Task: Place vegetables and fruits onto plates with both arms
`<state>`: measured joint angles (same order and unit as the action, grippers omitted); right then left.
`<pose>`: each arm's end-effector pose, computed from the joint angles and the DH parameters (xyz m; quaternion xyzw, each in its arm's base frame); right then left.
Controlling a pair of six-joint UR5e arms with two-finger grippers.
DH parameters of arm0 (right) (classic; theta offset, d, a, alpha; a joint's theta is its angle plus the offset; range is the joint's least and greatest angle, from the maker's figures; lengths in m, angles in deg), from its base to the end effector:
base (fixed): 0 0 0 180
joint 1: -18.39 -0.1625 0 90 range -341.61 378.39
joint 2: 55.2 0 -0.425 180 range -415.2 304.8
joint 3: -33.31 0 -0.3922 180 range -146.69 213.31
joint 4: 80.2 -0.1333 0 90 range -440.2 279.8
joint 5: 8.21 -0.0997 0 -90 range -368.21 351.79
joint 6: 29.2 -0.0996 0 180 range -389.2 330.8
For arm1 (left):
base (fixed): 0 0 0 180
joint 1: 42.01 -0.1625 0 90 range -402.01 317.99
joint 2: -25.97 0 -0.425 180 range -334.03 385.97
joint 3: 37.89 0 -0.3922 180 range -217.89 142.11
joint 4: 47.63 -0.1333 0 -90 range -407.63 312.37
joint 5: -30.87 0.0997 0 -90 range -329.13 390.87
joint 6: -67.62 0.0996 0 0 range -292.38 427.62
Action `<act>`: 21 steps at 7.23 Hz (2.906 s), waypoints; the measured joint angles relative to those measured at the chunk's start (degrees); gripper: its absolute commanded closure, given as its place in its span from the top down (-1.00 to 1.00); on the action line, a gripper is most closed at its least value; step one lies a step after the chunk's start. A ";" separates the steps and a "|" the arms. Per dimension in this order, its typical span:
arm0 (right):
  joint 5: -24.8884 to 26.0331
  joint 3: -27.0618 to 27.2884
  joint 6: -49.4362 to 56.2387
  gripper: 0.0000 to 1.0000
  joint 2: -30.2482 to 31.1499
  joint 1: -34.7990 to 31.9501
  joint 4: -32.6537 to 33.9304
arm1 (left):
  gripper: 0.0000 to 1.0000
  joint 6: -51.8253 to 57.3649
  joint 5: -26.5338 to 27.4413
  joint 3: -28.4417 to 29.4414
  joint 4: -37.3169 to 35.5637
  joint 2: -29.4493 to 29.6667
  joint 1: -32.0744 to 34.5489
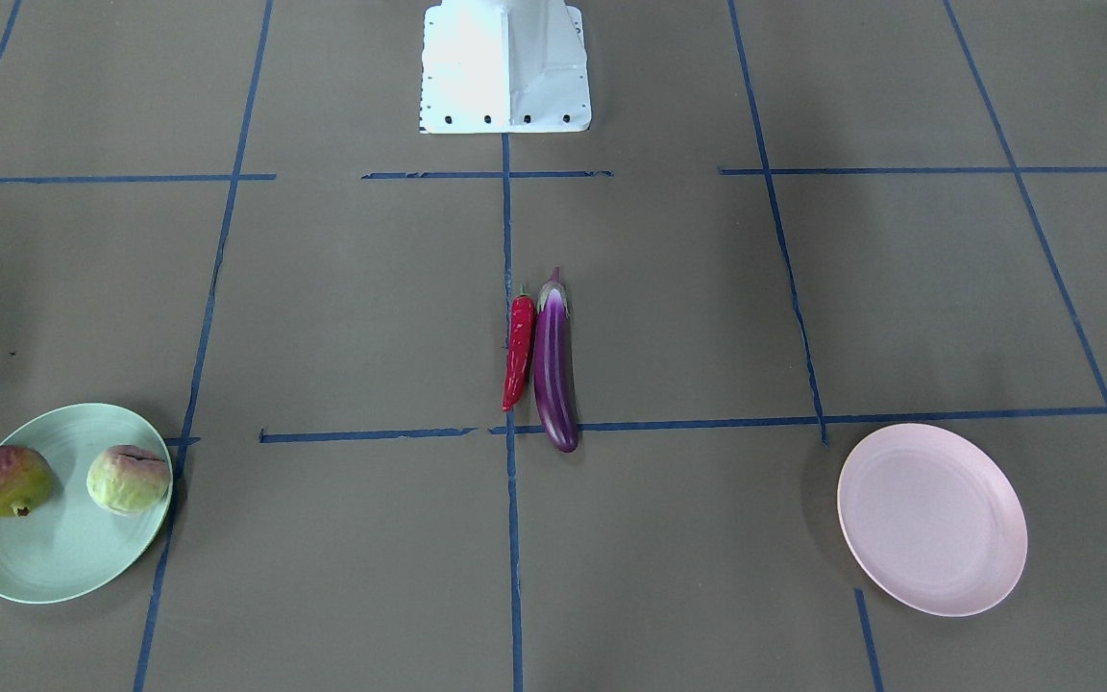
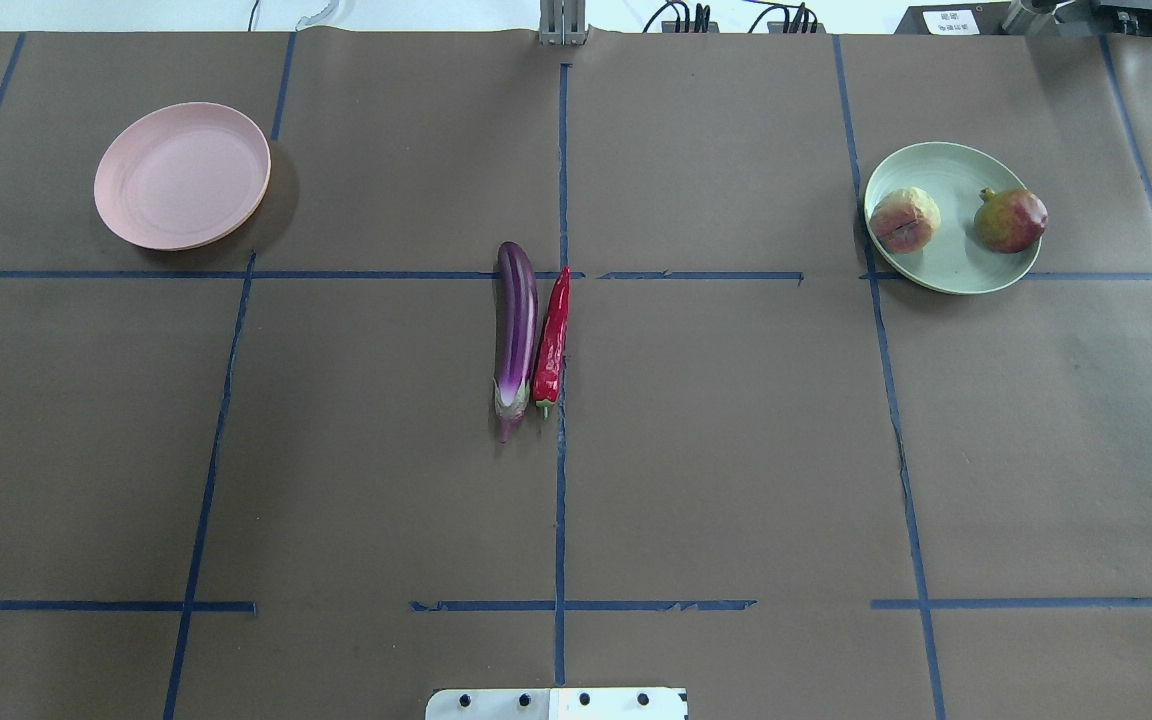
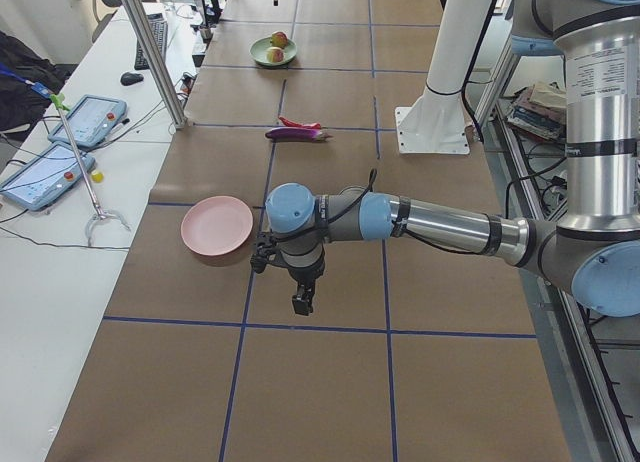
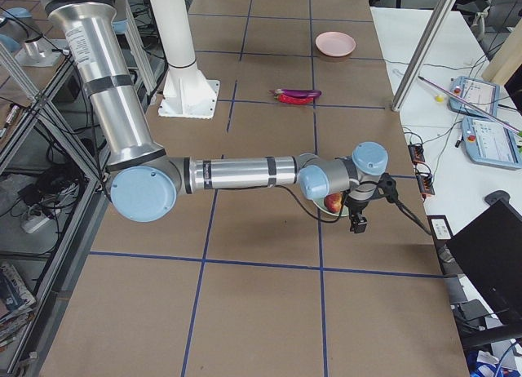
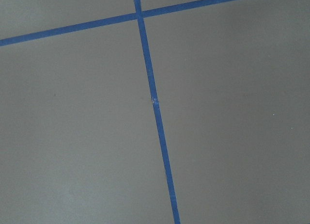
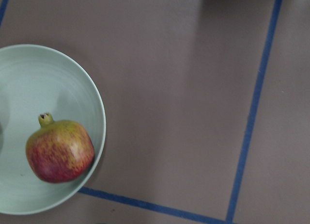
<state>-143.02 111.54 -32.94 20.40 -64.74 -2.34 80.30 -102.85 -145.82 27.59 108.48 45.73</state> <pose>-0.0105 -0.6151 0.5991 0.0834 -0.3874 -0.0740 0.9152 -0.0477 -0.4265 0.5921 -0.0012 0.3737 0.1066 0.9214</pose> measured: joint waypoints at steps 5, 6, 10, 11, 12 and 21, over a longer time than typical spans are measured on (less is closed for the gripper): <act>0.03 16.33 1.43 1.00 17.48 -4.72 10.59 | 1.00 -0.34 -0.80 0.47 4.76 7.77 -0.98; 0.00 16.87 1.18 1.00 17.99 -4.74 10.57 | 1.00 -3.54 -2.56 0.20 6.26 8.91 -2.88; -0.02 17.05 1.01 1.00 18.26 -4.77 10.13 | 1.00 -31.45 -5.22 -0.12 22.31 13.03 -19.15; -0.02 17.04 1.01 1.00 18.26 -4.77 10.12 | 1.00 -39.48 -3.74 -0.08 24.25 16.08 -24.68; -0.02 16.97 1.01 1.00 18.26 -4.77 10.12 | 1.00 -48.82 -0.60 0.27 24.89 20.29 -31.20; 0.01 16.64 1.04 1.00 18.44 -4.64 10.18 | 0.34 -82.19 25.46 18.77 24.87 47.95 -60.10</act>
<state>-143.02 128.18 -31.89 38.84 -69.38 7.84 -1.88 -77.39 -127.05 52.46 156.43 -14.37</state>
